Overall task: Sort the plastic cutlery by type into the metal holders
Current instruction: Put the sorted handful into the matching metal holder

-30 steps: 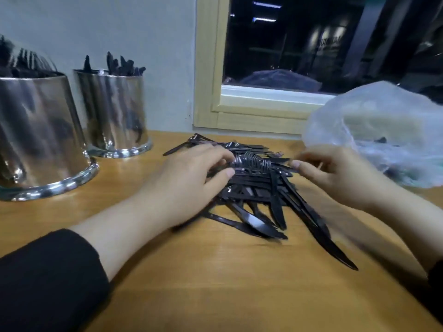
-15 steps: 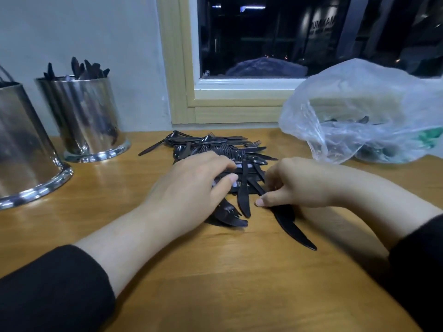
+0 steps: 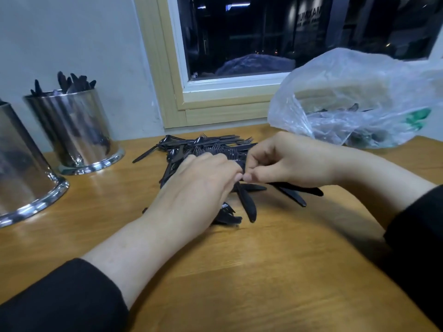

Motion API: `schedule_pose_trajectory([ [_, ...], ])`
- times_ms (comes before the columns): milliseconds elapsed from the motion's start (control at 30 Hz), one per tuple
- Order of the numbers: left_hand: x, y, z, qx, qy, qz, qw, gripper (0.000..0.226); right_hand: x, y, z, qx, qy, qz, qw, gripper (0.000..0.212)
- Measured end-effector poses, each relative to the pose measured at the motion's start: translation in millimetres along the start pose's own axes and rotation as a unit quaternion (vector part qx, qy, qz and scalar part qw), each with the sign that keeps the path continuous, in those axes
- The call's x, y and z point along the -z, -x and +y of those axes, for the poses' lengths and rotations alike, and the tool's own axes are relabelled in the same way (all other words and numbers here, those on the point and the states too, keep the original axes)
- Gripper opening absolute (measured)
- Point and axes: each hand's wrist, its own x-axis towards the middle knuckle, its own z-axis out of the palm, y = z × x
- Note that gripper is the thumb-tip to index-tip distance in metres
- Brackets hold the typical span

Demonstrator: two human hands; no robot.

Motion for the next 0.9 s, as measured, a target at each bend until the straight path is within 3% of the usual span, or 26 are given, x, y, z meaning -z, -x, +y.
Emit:
schedule_pose_trajectory([
  [67,3,2,-7,0.037,0.035,0.015,0.999,0.035,7,0,8,-0.023,-0.011,0.069,0.997,0.036],
  [133,7,7,-17,0.077,0.054,0.020,0.995,0.030,13,2,20,-0.073,0.032,0.082,0.993,0.042],
  [267,14,11,-31,0.140,0.053,0.016,0.989,0.023,19,6,40,-0.167,0.147,-0.033,0.974,0.042],
  [467,19,11,-32,0.175,0.050,0.013,0.983,0.016,22,8,42,-0.235,0.150,-0.127,0.952,0.037],
  [800,19,11,-28,0.201,0.106,0.063,0.972,0.016,15,5,36,-0.210,0.114,-0.101,0.966,0.023],
  [900,21,10,-28,0.213,0.126,0.092,0.964,0.014,16,3,37,-0.182,0.125,-0.041,0.975,0.019],
])
